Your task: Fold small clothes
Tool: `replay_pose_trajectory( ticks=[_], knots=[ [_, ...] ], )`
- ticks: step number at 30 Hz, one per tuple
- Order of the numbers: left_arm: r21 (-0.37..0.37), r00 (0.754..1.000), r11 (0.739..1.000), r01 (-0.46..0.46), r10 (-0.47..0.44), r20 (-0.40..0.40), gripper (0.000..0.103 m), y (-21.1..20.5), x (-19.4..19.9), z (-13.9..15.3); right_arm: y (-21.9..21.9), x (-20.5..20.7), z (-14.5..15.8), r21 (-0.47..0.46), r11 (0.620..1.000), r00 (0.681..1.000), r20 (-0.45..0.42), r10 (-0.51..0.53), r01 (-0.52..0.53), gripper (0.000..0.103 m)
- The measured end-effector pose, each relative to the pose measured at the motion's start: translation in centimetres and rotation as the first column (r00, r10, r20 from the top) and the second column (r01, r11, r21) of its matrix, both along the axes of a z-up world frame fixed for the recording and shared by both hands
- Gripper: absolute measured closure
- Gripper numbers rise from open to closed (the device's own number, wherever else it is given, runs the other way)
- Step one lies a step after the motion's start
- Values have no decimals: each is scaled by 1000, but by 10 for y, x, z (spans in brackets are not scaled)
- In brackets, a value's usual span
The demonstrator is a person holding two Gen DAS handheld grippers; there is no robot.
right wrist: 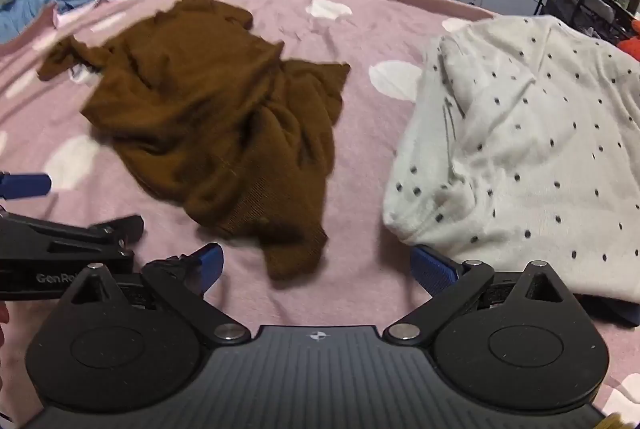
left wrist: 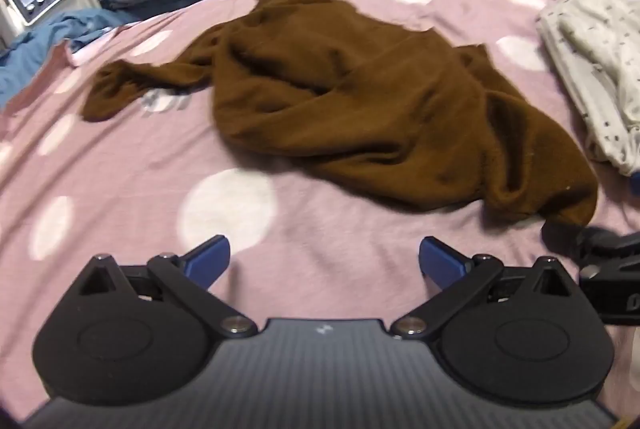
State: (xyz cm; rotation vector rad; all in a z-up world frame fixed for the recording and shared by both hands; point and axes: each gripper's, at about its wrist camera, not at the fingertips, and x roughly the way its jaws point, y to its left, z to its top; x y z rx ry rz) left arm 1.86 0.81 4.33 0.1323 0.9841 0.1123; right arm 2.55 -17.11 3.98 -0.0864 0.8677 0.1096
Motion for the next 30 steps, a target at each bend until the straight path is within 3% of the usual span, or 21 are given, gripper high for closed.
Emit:
replay_pose_trajectory(
  ticks=[6, 10, 13, 16, 20, 30],
  knots=[
    [15, 999, 1000, -5, 5, -39, 0, 21, -3, 56, 14, -2, 52, 2, 994, 993, -57, 107, -107, 0],
    [48, 995, 999, -9, 14, -96, 0, 29, 4, 85, 12, 17, 82, 32, 995, 990, -97, 99, -96, 0],
    [32, 992, 999, -42, 45, -116, 0, 36, 8, 96, 14, 27, 90, 19, 997, 983, -167, 77, -75, 0],
    [3, 990, 997, -81, 81, -113, 0, 42, 11, 102, 20, 28, 91, -7, 996, 978, -186, 89, -91, 0],
    [4, 979, 994, -108, 107, -171, 0, 45, 18, 102, 31, 28, 96, -37, 987, 964, -223, 143, -155, 0],
    [15, 965, 994, -105, 105, -241, 0, 51, 19, 97, 49, 25, 94, -65, 977, 941, -288, 177, -204, 0]
  ],
)
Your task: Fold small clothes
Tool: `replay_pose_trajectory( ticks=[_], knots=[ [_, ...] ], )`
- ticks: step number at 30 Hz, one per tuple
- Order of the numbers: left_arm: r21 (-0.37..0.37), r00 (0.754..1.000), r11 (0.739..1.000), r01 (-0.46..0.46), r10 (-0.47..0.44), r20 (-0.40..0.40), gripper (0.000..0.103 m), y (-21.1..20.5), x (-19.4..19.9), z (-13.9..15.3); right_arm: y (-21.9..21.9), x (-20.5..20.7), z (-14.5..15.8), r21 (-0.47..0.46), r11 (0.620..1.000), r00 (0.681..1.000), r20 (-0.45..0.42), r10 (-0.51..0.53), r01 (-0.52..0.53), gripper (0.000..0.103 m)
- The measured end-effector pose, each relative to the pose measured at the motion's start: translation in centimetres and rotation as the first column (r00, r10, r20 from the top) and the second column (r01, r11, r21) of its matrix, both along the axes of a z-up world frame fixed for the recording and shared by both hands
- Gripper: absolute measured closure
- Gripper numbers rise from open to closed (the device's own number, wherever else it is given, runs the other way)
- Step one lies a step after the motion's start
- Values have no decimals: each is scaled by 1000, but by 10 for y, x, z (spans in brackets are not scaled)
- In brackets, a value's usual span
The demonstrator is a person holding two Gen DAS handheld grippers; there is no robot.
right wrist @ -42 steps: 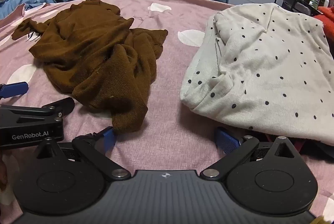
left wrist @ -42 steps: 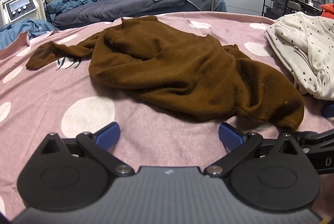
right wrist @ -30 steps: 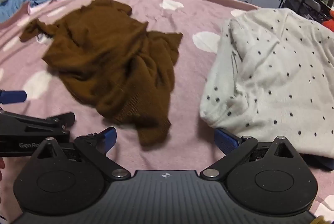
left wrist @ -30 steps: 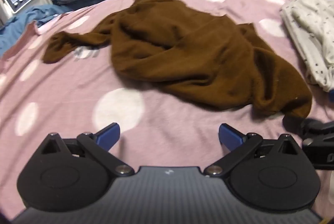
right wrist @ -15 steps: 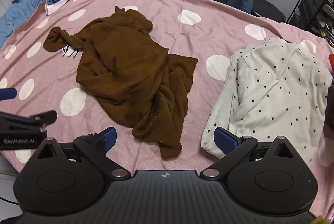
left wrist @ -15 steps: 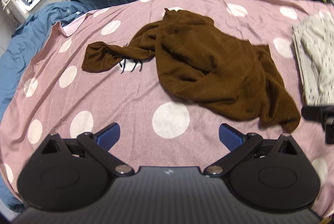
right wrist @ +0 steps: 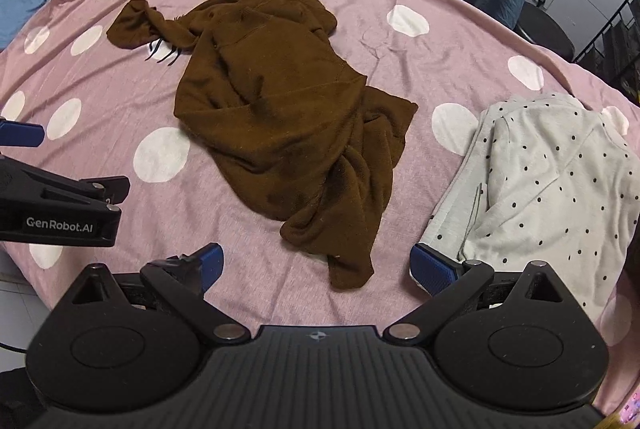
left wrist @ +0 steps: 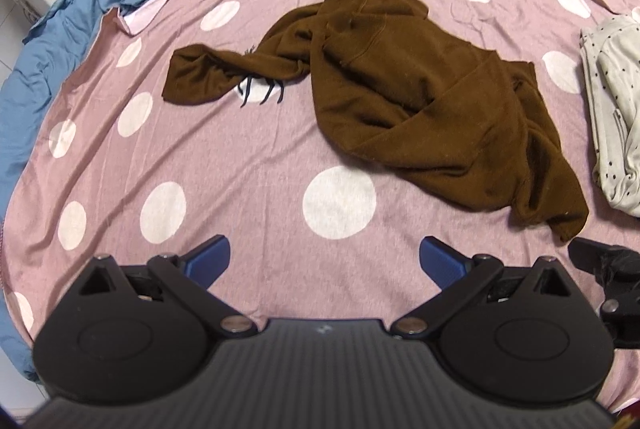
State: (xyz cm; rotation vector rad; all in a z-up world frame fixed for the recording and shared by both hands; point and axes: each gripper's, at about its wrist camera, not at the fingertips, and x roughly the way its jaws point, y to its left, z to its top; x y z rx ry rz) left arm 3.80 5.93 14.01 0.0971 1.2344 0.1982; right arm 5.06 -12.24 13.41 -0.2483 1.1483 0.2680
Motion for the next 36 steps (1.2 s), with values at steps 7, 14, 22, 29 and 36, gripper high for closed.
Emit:
replay_pose_trajectory(
  ticks=[7, 14, 22, 29, 36],
  knots=[
    [-4, 1000, 1000, -9, 9, -3, 0, 4, 1, 0, 2, -4, -1, -7, 1000, 1000, 0, 13, -13, 0],
    [-11, 1000, 1000, -12, 12, -7, 0, 5, 0, 0, 5, -7, -1, 6, 1000, 1000, -3, 22, -22, 0],
    [-25, 1000, 1000, -8, 7, -20, 0, 2, -2, -4, 3, -10, -2, 16, 1000, 1000, -6, 13, -13, 0],
    [-43, 1000, 999, -8, 7, -22, 0, 3, -2, -5, 6, -12, 1, 25, 999, 1000, 14, 26, -27, 0],
    [-40, 1000, 999, -9, 8, -23, 0, 4, -1, -5, 9, -12, 0, 30, 999, 1000, 12, 28, -28, 0]
  ],
)
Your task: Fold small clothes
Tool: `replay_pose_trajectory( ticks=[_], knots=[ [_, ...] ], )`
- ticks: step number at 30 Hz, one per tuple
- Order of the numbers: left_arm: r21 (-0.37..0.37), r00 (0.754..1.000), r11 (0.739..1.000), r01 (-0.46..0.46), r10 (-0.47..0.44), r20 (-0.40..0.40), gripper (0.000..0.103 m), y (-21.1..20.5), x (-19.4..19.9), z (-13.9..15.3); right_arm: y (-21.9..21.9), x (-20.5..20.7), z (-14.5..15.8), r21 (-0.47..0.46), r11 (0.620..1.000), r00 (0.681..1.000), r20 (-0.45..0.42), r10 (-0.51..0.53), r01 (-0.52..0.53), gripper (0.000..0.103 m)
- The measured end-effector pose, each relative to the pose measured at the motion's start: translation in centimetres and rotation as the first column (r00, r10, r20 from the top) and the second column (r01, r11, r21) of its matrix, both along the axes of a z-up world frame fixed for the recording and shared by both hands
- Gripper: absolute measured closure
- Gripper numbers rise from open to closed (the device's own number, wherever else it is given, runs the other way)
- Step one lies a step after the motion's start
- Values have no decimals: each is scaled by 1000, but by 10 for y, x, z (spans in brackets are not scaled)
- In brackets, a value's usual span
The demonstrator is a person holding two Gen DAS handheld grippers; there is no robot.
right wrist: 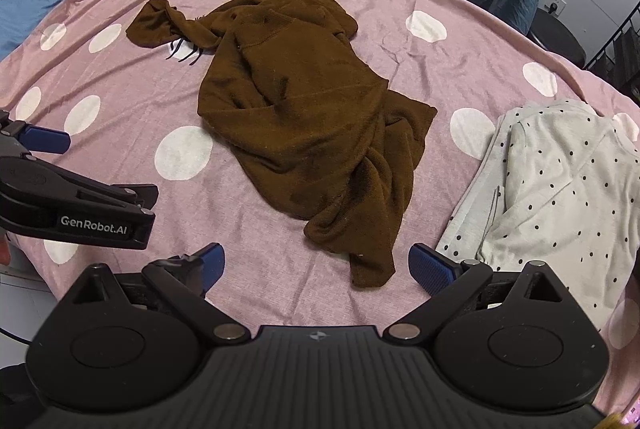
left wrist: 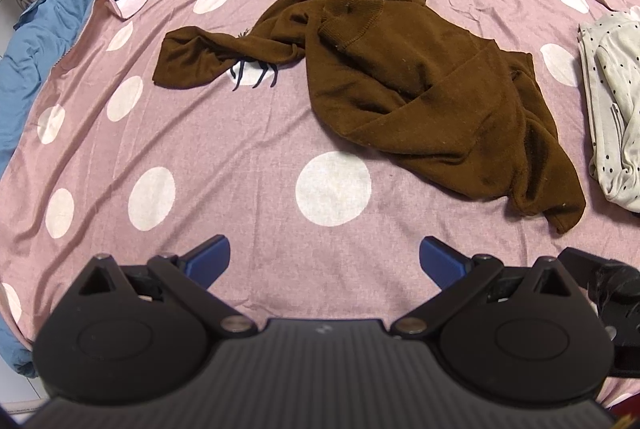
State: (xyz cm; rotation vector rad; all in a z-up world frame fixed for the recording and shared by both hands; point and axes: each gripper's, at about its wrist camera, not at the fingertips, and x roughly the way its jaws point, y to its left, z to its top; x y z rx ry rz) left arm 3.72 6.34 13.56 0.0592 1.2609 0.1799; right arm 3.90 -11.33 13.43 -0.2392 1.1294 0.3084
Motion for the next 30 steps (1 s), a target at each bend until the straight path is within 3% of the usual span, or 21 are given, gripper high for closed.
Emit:
replay_pose_trajectory(
  ticks=[30],
  knots=[
    [7, 1000, 1000, 26, -26, -5, 0, 2, 0, 4, -1, -3, 3, 20, 1000, 1000, 0, -22, 22, 0]
  ],
)
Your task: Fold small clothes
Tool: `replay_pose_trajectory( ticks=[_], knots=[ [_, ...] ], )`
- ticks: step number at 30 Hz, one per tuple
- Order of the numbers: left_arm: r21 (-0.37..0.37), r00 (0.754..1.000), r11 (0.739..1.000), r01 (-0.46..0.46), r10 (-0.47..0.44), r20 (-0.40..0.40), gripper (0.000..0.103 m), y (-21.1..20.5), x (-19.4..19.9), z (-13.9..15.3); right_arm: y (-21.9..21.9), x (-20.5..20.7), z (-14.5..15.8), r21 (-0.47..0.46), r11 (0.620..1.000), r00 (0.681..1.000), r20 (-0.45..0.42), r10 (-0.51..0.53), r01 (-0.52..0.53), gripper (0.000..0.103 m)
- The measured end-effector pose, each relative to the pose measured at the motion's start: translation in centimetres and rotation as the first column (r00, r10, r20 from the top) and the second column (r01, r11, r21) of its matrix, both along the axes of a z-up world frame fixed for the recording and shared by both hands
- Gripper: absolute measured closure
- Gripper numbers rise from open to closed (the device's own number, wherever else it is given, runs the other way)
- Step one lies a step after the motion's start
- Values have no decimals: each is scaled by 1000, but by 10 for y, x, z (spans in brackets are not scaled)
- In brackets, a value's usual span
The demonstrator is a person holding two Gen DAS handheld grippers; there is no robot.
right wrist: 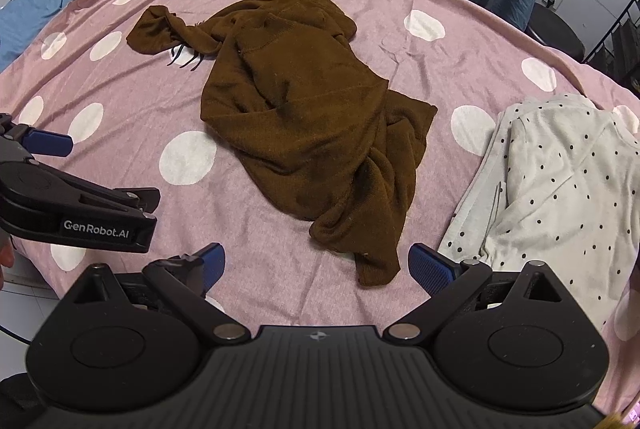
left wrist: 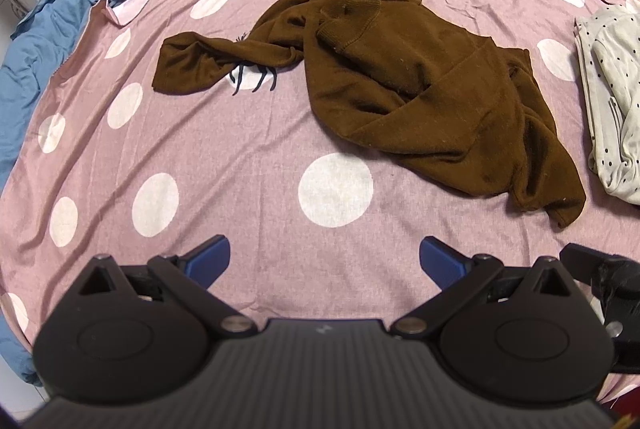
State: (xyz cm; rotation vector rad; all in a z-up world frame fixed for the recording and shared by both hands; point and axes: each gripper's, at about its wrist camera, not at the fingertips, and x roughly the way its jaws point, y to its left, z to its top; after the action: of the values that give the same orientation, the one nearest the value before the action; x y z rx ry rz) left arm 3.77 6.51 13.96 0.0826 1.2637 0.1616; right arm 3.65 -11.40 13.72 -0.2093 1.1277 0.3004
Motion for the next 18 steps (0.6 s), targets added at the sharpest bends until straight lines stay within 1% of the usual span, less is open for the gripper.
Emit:
replay_pose_trajectory(
  ticks=[6, 18],
  knots=[
    [7, 1000, 1000, 12, -12, 0, 0, -1, 2, 1, -1, 0, 0, 6, 1000, 1000, -1, -7, 7, 0],
    [5, 1000, 1000, 9, -9, 3, 0, 2, 2, 3, -1, 3, 0, 8, 1000, 1000, 3, -13, 13, 0]
  ],
)
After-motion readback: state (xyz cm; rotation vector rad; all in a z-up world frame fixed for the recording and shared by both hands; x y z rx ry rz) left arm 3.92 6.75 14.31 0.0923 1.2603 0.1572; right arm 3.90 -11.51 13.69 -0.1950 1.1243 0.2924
